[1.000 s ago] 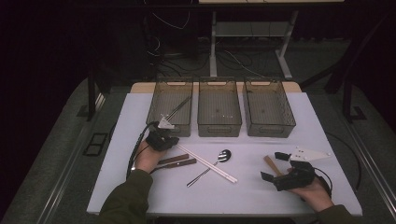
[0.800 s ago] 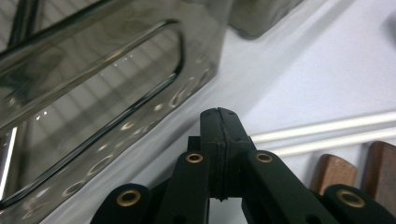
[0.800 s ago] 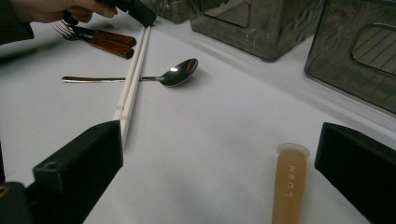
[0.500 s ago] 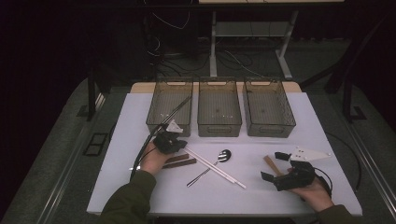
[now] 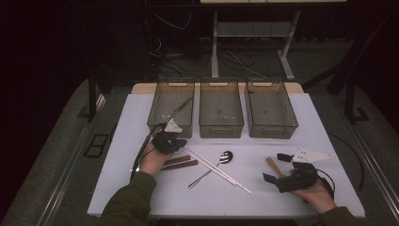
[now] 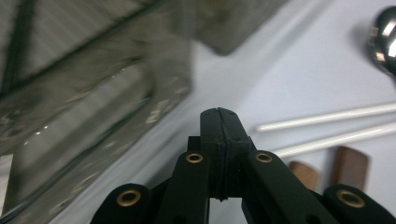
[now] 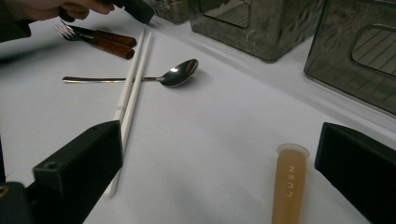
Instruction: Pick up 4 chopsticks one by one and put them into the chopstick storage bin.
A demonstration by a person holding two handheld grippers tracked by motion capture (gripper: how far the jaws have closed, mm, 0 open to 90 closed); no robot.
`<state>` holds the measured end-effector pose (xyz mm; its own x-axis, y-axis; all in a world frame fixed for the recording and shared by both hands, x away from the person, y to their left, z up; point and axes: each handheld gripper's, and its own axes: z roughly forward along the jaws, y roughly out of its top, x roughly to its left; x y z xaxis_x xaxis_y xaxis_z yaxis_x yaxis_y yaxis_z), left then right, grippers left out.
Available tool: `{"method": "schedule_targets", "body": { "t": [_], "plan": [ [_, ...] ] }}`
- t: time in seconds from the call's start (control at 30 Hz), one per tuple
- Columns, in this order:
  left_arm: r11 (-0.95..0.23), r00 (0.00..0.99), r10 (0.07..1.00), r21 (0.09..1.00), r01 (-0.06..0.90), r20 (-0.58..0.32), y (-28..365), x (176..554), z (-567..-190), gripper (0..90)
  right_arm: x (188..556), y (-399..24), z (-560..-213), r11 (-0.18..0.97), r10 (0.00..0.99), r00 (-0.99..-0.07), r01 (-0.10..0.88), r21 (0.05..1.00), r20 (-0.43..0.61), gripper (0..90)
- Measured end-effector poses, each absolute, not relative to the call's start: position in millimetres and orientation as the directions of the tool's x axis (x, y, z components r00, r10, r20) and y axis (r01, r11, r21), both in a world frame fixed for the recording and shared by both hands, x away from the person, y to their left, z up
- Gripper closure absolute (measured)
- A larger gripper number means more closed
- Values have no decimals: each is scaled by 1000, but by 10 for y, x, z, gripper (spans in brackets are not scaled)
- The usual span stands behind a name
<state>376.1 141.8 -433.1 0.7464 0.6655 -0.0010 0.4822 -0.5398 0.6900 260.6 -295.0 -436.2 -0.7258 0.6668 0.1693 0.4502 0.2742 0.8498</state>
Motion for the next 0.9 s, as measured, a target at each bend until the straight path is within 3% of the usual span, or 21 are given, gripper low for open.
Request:
{"method": "schedule_targets", "body": {
  "t": [0.9],
  "plan": [
    [-543,709,705,644,540,0,1556,3831,-4414,895,2603,-2948,-4359,274,666,-727,447,851,167,11]
  ]
}}
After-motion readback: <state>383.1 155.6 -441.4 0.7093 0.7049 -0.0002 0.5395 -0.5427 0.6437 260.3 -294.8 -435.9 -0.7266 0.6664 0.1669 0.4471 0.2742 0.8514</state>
